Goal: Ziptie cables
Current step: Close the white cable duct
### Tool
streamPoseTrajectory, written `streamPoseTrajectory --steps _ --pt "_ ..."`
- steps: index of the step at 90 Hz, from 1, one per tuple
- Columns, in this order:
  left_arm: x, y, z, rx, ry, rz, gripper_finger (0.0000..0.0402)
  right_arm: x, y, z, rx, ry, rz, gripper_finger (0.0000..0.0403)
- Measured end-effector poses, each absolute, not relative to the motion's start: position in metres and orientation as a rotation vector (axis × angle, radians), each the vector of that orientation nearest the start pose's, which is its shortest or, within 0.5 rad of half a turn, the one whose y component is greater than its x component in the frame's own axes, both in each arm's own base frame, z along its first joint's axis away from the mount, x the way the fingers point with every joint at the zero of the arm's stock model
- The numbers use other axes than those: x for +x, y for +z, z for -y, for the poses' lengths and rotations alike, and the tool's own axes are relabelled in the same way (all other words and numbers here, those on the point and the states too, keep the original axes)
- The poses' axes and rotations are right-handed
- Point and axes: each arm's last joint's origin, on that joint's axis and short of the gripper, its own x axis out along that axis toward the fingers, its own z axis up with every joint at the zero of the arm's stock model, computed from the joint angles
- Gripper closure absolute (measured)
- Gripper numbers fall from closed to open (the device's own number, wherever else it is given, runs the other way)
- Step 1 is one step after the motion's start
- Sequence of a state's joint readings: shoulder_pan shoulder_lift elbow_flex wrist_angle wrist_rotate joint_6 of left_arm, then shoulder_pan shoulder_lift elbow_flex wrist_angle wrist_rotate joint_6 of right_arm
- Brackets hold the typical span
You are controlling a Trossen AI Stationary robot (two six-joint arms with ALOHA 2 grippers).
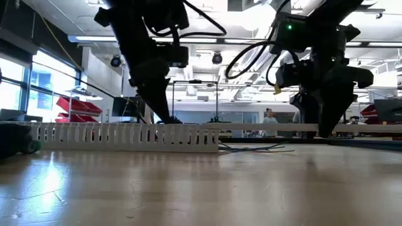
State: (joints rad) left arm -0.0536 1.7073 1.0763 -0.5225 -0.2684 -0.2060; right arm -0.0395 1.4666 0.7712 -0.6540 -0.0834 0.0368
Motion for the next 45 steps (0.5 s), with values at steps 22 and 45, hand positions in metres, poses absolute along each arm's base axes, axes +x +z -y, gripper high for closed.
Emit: streamPoseTrajectory --steps 22,45 --pt "0.335 0.181 0.012 -0.029 0.247 -1.024 0.0225 0.241 0.161 0.007 0.105 0.020 -1.345 0.0181" --pt "0.333 0.168 0.009 -0.126 0.184 -0.987 0.0224 0.241 0.161 0.007 0.105 0.020 -1.344 0.0181"
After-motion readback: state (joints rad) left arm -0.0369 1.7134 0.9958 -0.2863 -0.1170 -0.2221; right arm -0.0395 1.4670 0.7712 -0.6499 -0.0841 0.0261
